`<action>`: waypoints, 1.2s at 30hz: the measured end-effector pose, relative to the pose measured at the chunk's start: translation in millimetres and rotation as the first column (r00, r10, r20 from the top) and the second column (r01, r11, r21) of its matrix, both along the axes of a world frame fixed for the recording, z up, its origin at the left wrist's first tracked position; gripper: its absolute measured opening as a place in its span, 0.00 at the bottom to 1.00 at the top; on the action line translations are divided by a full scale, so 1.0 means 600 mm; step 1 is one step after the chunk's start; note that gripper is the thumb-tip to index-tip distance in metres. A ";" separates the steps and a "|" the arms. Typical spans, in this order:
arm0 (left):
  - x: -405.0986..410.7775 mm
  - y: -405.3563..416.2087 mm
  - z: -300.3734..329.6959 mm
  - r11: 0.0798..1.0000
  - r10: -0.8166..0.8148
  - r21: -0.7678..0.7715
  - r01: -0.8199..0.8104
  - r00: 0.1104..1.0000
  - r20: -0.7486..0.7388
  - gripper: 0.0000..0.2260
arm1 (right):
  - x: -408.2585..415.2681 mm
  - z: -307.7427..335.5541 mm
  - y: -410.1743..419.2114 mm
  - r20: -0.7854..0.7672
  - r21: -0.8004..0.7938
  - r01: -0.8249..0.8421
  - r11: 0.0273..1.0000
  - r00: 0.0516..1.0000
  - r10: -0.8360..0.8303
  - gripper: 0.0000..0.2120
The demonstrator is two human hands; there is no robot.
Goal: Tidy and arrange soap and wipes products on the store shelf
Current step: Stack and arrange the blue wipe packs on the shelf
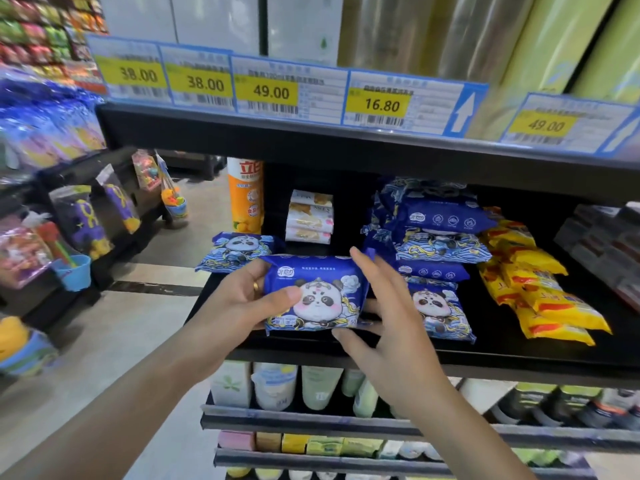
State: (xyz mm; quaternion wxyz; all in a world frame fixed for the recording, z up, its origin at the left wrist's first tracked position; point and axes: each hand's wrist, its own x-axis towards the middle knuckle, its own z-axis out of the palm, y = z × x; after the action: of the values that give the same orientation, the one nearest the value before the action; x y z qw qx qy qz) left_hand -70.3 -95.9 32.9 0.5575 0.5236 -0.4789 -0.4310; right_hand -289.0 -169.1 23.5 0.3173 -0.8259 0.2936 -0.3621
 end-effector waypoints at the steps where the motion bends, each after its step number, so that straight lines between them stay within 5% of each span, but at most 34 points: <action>1: 0.003 0.001 -0.001 1.000 -0.007 0.000 0.007 1.000 -0.003 0.09 | 0.003 -0.001 -0.002 0.025 0.043 -0.024 0.999 0.999 0.023 0.46; 13: 0.027 0.013 0.000 0.999 0.043 -0.012 -0.044 0.998 -0.053 0.24 | 0.032 0.006 -0.007 0.136 0.251 -0.060 0.966 0.990 0.026 0.39; 17: 0.046 0.012 -0.009 0.978 0.193 -0.061 -0.198 0.978 -0.077 0.18 | 0.036 0.007 -0.009 0.153 0.299 -0.052 0.953 0.988 0.006 0.39; 20: 0.062 0.021 -0.026 0.947 0.276 -0.211 -0.243 0.951 0.142 0.31 | 0.035 0.007 -0.013 0.171 0.331 -0.058 0.942 0.985 0.000 0.38; 23: 0.068 0.028 -0.037 0.932 0.313 -0.322 -0.166 0.815 0.487 0.39 | 0.033 0.012 -0.019 0.215 0.400 -0.106 0.910 0.976 0.018 0.36; 26: 0.062 0.025 -0.034 0.942 0.253 -0.323 -0.092 0.827 0.501 0.41 | 0.031 0.028 -0.025 0.259 0.477 -0.156 0.865 0.965 0.032 0.35; 32: 0.045 0.020 -0.020 0.930 0.317 -0.363 -0.063 0.637 0.703 0.42 | 0.029 0.044 -0.034 0.374 0.634 -0.299 0.713 0.926 0.056 0.30; 36: 0.030 0.022 -0.009 0.902 0.355 -0.432 -0.005 0.578 0.735 0.34 | 0.031 0.043 -0.030 0.395 0.695 -0.347 0.630 0.916 0.069 0.29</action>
State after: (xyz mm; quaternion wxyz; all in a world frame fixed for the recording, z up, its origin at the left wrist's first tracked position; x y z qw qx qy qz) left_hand -52.3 -82.9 27.4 0.4158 0.5873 -0.6944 0.0123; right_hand -270.3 -187.0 49.3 0.7150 -0.5747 0.2604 -0.3011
